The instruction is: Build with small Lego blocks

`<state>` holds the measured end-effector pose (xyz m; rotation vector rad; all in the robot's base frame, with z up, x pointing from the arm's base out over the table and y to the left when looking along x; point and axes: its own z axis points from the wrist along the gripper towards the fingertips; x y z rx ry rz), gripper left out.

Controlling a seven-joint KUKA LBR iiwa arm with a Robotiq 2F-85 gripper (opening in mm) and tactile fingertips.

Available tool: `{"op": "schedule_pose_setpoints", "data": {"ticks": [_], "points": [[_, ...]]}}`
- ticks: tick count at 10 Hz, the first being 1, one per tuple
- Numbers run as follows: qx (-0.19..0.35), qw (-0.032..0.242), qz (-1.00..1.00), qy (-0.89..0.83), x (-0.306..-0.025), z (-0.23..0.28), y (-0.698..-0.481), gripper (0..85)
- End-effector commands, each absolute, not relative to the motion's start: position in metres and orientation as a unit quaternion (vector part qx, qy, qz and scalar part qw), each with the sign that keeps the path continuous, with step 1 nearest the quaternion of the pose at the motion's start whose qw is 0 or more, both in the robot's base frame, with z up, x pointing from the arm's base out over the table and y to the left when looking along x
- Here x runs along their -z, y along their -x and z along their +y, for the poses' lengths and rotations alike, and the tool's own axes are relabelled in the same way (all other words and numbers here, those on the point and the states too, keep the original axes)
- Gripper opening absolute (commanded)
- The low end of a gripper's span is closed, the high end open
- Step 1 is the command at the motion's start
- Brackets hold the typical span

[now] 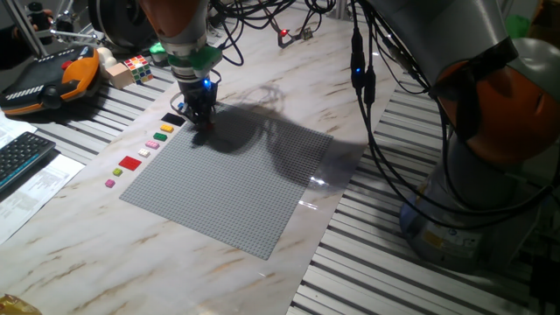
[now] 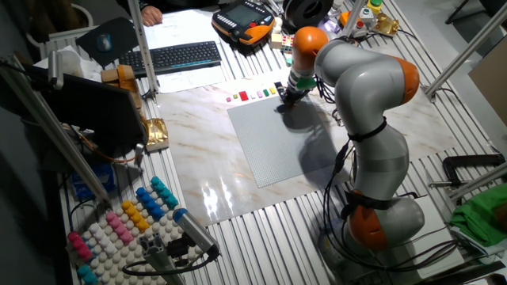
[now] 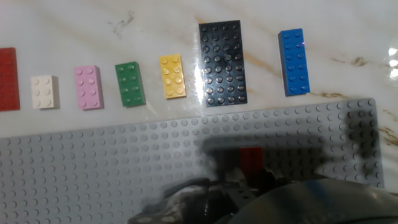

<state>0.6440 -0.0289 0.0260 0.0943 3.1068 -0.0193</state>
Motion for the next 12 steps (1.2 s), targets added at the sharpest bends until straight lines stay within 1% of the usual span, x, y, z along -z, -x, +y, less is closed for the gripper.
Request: {"op": "schedule_pose_setpoints", "data": {"ticks": [1,7,12], "points": [[0.006,0.017,0.999,-0.030,-0.0260,-0.0286,-0.6441,0.7],[0.005,0.017,0.999,-0.031,-0.0254,-0.0287,-0.6465,0.7],[0.016,0.017,0.999,-0.022,-0.0255,-0.0313,-0.6481,0.7]]}}
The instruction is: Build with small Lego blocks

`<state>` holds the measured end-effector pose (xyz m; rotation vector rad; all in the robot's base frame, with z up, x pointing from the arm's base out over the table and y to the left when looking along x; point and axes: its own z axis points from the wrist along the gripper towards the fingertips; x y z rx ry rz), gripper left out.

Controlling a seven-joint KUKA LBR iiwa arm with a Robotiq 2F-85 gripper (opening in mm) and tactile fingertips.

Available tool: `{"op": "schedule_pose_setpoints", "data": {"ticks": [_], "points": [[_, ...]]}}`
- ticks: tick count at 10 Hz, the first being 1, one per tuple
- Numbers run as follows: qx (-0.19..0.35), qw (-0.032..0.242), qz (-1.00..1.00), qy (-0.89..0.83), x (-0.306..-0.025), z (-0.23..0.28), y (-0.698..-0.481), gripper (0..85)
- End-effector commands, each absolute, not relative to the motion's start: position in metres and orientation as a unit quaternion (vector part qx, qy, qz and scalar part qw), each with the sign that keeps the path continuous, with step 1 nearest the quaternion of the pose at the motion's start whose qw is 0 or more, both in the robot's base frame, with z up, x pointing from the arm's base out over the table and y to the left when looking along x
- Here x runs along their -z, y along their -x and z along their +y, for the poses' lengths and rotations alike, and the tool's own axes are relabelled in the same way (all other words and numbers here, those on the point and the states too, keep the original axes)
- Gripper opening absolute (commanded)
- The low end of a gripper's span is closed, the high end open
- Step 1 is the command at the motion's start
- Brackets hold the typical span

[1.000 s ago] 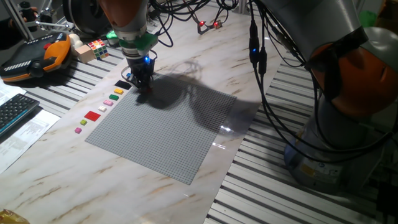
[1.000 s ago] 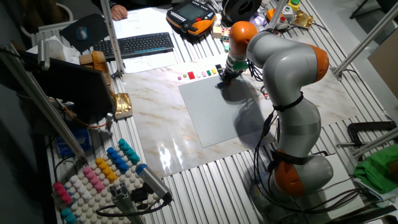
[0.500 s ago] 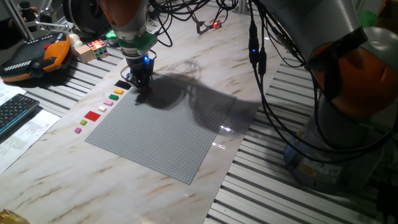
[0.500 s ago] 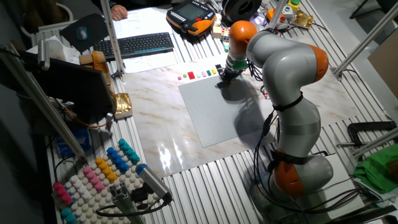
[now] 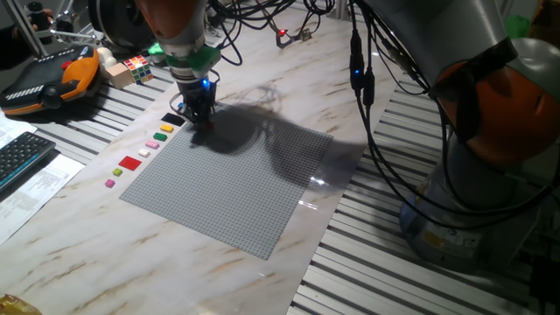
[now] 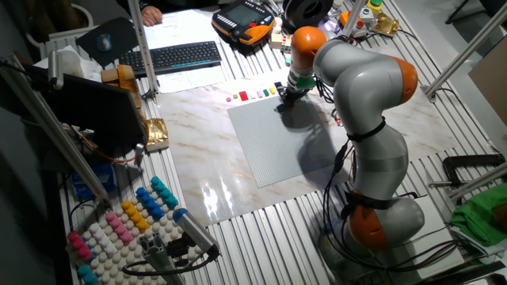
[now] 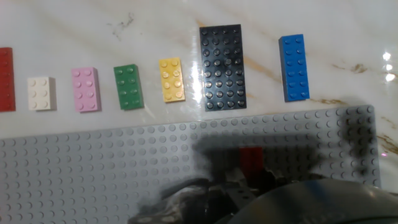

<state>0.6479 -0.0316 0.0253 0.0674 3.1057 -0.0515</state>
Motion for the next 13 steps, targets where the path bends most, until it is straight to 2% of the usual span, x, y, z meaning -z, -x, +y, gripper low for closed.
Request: {"op": "schedule_pose_setpoints", "data": {"ticks": [1,13], "points": [[0.017,0.018,0.999,-0.021,-0.0247,-0.0322,-0.6477,0.7],[0.013,0.018,0.999,-0.023,-0.0208,-0.0315,-0.6455,1.0]]}}
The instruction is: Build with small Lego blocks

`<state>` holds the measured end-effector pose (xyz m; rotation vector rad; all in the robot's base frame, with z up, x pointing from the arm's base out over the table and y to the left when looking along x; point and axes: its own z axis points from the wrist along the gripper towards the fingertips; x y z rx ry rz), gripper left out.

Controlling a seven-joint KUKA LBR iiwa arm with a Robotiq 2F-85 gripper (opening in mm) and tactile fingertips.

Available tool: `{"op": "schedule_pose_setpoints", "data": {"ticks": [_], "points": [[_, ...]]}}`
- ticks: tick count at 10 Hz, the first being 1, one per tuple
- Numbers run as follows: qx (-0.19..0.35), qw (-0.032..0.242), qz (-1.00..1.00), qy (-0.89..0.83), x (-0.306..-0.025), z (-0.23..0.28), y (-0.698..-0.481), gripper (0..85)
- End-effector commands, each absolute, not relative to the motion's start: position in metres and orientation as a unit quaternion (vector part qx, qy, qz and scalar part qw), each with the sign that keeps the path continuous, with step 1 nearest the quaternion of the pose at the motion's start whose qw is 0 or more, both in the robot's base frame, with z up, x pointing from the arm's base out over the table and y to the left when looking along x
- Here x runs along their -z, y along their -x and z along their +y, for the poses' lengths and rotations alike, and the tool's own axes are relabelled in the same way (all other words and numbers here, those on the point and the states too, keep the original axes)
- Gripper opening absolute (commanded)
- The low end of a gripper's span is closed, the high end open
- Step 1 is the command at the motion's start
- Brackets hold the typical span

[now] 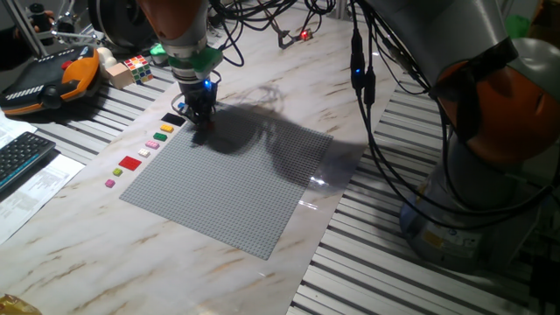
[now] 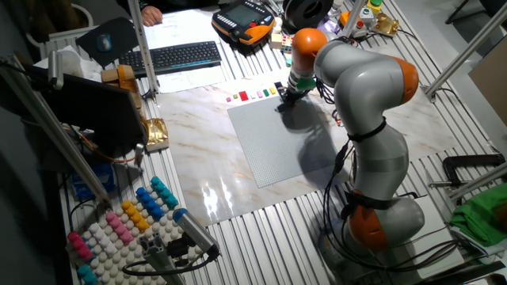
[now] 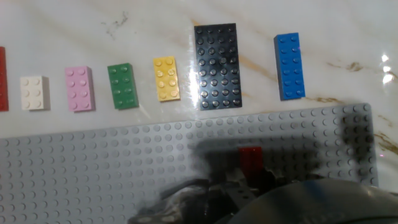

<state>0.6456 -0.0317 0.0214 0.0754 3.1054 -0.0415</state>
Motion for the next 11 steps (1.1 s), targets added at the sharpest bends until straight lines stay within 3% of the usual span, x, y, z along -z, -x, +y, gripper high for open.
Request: {"op": "schedule_pose_setpoints", "data": {"ticks": [1,7,11], "points": [[0.013,0.014,0.999,-0.026,-0.024,-0.031,-0.645,0.7],[0.017,-0.012,0.999,-0.038,-0.052,-0.031,-0.652,0.7],[0.008,-0.002,1.000,-0.027,-0.057,-0.031,-0.653,0.7]]}}
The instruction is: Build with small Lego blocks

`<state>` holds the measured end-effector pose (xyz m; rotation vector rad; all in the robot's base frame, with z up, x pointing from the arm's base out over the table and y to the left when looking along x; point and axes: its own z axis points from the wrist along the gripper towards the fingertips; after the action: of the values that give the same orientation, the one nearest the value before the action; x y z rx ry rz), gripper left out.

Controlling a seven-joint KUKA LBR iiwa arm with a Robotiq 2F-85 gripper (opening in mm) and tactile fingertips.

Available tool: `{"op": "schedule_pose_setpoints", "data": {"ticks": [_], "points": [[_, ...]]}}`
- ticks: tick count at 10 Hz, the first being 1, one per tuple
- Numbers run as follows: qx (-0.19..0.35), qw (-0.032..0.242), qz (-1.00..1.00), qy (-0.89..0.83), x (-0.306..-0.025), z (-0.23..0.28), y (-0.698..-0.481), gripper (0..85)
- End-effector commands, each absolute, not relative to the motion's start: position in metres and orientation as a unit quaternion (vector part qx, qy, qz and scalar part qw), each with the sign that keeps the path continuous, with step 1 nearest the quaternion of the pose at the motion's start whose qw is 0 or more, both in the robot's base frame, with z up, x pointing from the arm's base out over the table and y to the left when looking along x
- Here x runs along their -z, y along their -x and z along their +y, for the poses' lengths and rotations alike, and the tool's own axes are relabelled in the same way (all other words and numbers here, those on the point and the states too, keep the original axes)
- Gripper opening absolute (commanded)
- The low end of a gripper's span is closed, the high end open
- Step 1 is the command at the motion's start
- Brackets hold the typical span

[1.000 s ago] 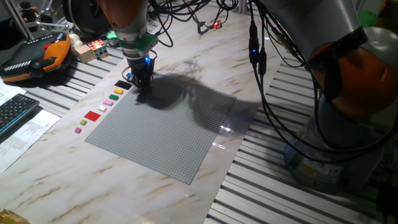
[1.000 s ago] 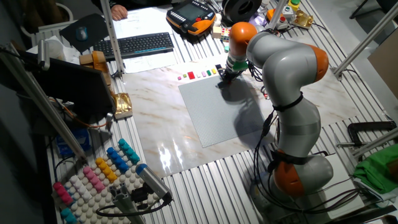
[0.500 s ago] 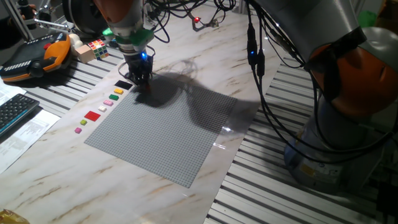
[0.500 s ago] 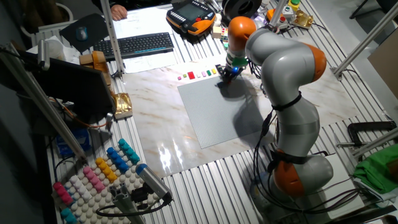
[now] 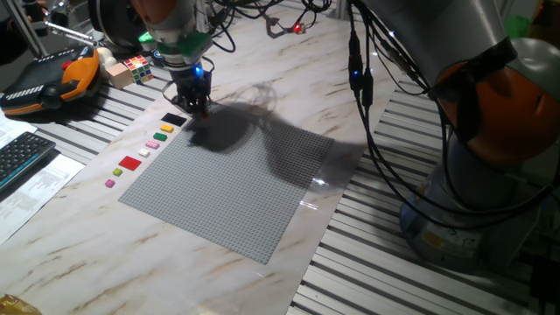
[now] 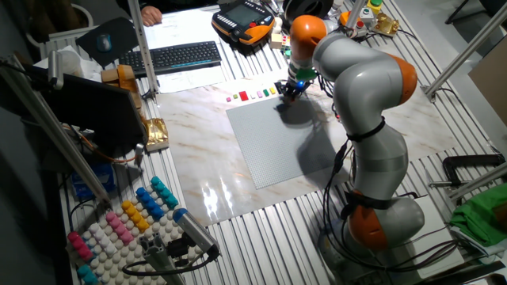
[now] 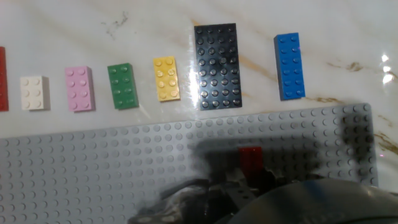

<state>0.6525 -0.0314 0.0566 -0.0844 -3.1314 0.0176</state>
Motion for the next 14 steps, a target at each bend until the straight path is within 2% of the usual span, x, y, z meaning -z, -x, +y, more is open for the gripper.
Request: {"op": "schedule_pose_setpoints", "data": {"ticks": [1,3,6,10,14], "points": [[0.000,0.013,-1.000,0.022,-0.057,-0.031,-0.653,0.7],[-0.006,0.024,-1.000,0.004,-0.057,-0.031,-0.653,0.7],[-0.011,0.023,-1.000,0.005,-0.057,-0.031,-0.653,0.7],[0.004,0.019,-1.000,0.018,-0.022,0.013,-0.650,0.7],[-0.001,0.023,-0.999,0.026,-0.025,0.016,-0.645,0.7]]}}
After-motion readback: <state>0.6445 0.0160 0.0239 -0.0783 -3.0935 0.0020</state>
